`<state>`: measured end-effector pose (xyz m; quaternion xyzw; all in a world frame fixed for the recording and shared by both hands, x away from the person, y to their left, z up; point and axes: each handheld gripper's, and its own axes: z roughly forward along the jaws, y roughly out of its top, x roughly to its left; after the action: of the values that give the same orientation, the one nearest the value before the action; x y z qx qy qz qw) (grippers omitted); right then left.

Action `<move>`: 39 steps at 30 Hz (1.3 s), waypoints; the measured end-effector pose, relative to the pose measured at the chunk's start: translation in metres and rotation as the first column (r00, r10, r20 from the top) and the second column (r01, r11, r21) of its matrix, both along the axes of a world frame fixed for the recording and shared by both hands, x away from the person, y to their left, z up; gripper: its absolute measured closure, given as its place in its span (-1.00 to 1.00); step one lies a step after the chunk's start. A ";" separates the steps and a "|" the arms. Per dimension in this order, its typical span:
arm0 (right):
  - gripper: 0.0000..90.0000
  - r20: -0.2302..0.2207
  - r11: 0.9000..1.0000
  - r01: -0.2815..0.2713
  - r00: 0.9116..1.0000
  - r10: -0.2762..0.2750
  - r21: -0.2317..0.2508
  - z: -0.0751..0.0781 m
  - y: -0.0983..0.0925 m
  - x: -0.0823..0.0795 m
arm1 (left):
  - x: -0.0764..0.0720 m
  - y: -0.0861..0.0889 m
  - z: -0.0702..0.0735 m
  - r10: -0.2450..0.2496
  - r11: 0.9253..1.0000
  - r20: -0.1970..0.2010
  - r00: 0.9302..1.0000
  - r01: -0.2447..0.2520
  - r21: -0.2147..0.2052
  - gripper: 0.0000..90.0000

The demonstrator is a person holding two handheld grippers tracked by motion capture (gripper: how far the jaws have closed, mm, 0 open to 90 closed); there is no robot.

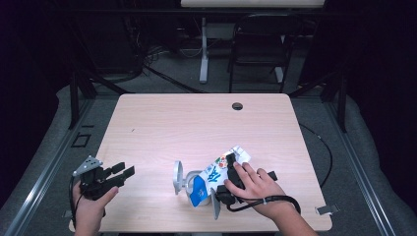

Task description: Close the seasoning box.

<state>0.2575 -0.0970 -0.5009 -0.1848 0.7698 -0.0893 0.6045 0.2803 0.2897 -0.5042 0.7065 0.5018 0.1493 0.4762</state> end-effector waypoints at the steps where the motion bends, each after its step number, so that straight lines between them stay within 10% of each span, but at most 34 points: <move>1: 0.45 -0.002 1.000 -0.002 1.000 0.002 0.000 0.000 0.000 0.000 | 0.000 0.000 0.000 -0.001 1.000 -0.003 1.000 0.001 0.000 0.13; 39: 0.54 -0.018 1.000 0.018 1.000 -0.018 0.018 0.002 -0.001 0.000 | 0.000 0.001 -0.001 -0.001 1.000 -0.005 1.000 0.001 0.003 0.13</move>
<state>0.2572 -0.0982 -0.4993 -0.1729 0.7777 -0.0859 0.5982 0.2807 0.2909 -0.5052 0.7078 0.5024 0.1483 0.4740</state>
